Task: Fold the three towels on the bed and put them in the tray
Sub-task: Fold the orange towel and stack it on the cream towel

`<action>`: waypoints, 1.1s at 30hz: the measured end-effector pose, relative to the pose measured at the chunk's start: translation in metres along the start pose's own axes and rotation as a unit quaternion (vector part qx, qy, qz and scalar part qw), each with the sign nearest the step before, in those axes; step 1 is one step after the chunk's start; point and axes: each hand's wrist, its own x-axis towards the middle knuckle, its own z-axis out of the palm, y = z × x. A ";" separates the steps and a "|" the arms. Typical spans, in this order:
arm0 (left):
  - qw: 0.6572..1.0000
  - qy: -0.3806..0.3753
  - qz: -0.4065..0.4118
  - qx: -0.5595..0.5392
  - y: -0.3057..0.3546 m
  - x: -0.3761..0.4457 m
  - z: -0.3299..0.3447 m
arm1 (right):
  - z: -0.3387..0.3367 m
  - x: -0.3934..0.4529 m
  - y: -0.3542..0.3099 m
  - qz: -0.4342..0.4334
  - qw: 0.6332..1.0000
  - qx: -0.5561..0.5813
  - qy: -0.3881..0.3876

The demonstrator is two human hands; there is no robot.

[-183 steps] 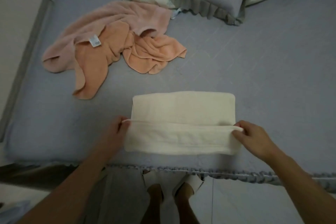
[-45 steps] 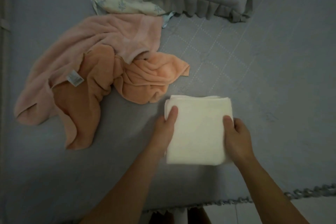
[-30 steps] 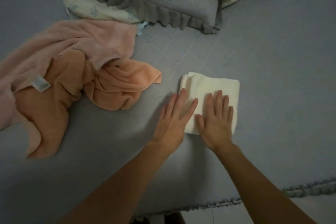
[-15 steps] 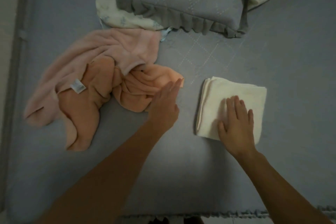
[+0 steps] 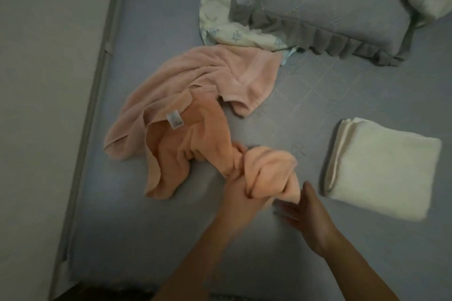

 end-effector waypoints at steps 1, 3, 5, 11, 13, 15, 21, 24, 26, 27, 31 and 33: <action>0.997 0.021 -0.013 -0.071 0.004 -0.015 0.000 | 0.007 0.000 -0.003 0.011 0.999 0.011 -0.033; 0.982 0.061 -0.062 -0.170 0.009 -0.037 -0.010 | 0.025 -0.004 -0.009 0.001 0.998 -0.005 -0.067; 0.947 0.066 -0.150 -0.275 0.014 -0.047 -0.027 | 0.045 -0.007 -0.012 -0.022 0.996 -0.022 -0.082; 0.855 -0.050 -0.155 -0.492 0.021 -0.033 -0.072 | 0.086 -0.019 -0.013 -0.063 0.991 0.074 -0.092; 0.953 -0.002 -0.090 -0.289 0.012 -0.024 -0.086 | 0.094 -0.022 -0.007 -0.061 0.989 0.070 -0.119; 0.980 -0.022 -0.078 -0.183 -0.001 -0.023 -0.099 | 0.100 -0.028 -0.002 -0.049 0.988 0.037 -0.139; 0.960 -0.093 -0.113 -0.240 -0.045 -0.059 -0.111 | 0.086 -0.052 -0.007 -0.083 0.993 0.031 -0.082; 0.932 -0.024 -0.125 -0.340 -0.055 -0.081 -0.115 | 0.074 -0.062 -0.010 -0.091 0.989 -0.077 -0.086; 0.900 0.009 -0.148 -0.410 -0.058 -0.092 -0.116 | 0.069 -0.067 -0.011 -0.092 0.975 -0.173 -0.102; 0.886 0.012 -0.159 -0.435 -0.057 -0.096 -0.115 | 0.070 -0.071 -0.010 -0.096 0.965 -0.217 -0.116; 0.871 -0.039 -0.133 -0.471 -0.042 -0.095 -0.107 | 0.089 -0.081 -0.005 -0.083 0.928 -0.295 -0.211; 0.868 -0.026 -0.153 -0.472 -0.034 -0.091 -0.105 | 0.101 -0.083 -0.003 -0.082 0.918 -0.330 -0.204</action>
